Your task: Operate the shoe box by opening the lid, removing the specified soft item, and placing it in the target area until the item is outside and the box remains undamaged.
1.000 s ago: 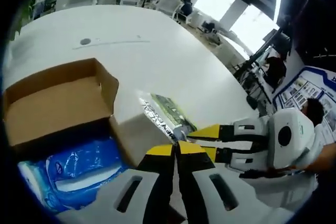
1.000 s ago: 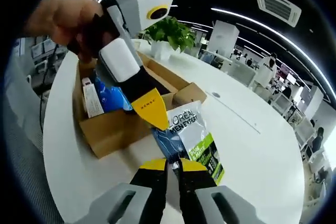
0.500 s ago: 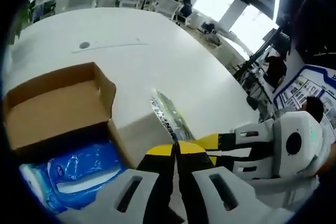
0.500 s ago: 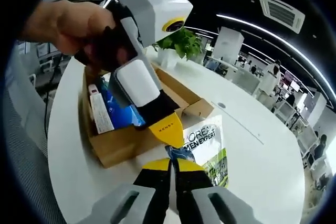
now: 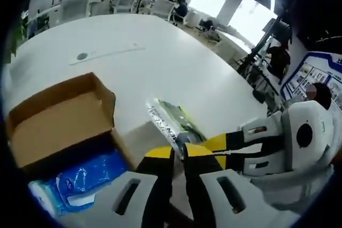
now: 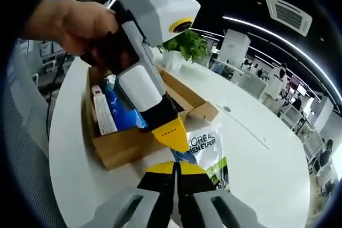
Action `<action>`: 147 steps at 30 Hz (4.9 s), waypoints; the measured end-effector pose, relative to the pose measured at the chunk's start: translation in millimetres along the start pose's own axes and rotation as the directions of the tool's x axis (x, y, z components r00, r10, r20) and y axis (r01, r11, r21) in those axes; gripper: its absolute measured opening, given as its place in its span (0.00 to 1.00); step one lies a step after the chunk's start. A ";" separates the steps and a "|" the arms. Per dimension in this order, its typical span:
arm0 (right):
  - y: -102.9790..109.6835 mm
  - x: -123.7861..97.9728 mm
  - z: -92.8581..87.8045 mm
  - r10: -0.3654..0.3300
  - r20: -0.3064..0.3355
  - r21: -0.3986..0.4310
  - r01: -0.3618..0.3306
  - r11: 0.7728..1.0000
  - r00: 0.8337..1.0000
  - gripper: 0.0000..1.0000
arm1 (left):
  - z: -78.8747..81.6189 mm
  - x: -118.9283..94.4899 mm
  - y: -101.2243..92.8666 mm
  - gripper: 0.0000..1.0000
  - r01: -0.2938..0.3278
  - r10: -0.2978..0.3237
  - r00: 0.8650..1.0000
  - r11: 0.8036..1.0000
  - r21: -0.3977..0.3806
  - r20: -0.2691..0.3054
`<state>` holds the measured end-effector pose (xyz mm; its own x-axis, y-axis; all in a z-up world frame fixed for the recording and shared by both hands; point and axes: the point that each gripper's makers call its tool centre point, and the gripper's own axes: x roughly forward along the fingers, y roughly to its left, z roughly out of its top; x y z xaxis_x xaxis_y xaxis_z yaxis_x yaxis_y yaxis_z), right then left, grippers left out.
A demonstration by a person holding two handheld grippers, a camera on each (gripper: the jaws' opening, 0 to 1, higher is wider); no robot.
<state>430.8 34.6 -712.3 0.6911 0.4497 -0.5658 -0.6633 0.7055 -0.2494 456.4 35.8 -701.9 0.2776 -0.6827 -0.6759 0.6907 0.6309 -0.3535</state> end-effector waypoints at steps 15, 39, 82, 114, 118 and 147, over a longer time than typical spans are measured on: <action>14.5 8.5 -12.5 0.044 -0.048 -0.120 -0.050 0.992 0.998 0.00 | 26.7 -25.5 2.5 0.18 -0.006 -0.002 0.995 0.997 0.082 0.101; 24.5 19.7 -54.5 0.081 -0.154 -0.087 -0.095 0.992 0.985 0.00 | 41.7 -86.2 25.8 0.25 -0.063 0.039 0.974 0.993 0.099 0.224; -39.4 -2.8 -119.9 -0.038 -0.160 0.325 0.089 0.942 0.986 0.61 | -2.4 -182.5 81.2 0.51 -0.206 0.171 0.954 0.970 0.125 0.248; -49.3 17.8 -105.7 0.010 -0.144 0.291 0.032 0.956 0.990 0.58 | -48.8 -224.4 130.8 0.53 -0.332 0.307 0.924 0.940 0.082 0.227; -49.2 15.5 -106.1 0.012 -0.143 0.293 0.031 0.956 0.990 0.57 | -53.0 -225.7 134.3 0.53 -0.336 0.312 0.924 0.938 0.081 0.222; -39.7 -28.4 -45.8 -0.010 0.008 0.234 0.008 0.972 1.000 0.61 | -79.5 -199.6 158.1 0.57 -0.278 0.274 0.961 0.931 0.238 0.050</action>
<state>424.3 -31.3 -722.4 0.6997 0.4469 -0.5574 -0.5724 0.8175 -0.0631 457.1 301.1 -674.3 0.4893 -0.5016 -0.7134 0.7247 0.6890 0.0125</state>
